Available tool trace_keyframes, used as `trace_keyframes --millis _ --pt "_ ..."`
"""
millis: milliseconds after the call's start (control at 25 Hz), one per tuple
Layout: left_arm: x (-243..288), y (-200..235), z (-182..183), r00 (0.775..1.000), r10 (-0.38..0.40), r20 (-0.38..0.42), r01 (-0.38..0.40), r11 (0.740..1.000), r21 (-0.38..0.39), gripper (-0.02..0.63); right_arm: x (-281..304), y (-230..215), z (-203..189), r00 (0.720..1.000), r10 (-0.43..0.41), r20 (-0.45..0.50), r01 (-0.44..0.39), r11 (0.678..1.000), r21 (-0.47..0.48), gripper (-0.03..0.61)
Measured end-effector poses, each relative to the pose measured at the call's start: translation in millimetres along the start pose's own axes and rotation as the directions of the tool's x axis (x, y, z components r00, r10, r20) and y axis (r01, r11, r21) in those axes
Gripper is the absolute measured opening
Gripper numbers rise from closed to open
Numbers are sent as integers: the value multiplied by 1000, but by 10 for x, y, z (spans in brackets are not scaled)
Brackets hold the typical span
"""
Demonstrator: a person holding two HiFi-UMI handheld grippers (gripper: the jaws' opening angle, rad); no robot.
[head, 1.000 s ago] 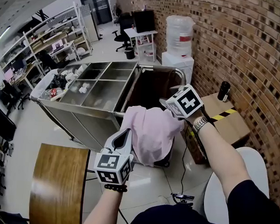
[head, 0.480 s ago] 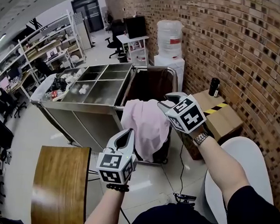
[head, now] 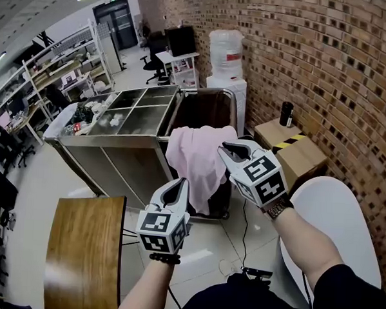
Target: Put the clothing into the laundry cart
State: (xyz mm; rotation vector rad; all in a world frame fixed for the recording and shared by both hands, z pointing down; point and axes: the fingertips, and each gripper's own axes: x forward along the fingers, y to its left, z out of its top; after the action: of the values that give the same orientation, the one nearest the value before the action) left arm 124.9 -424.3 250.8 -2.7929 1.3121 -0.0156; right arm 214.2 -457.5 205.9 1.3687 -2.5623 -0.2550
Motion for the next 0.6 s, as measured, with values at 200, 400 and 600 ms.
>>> trace_keyframes --millis 200,400,600 --pt "-238 -228 118 1000 -23 21 23 1000 0 2 -376 334 75 1000 -5 28 5 1000 3 43" --pt "-459 -412 208 998 -36 44 36 999 1 2 -670 659 100 998 0 58 0 1000 -4 38" --pt "-596 -547 241 998 -44 53 44 999 4 2 -854 850 113 996 -14 92 14 1000 -5 11"
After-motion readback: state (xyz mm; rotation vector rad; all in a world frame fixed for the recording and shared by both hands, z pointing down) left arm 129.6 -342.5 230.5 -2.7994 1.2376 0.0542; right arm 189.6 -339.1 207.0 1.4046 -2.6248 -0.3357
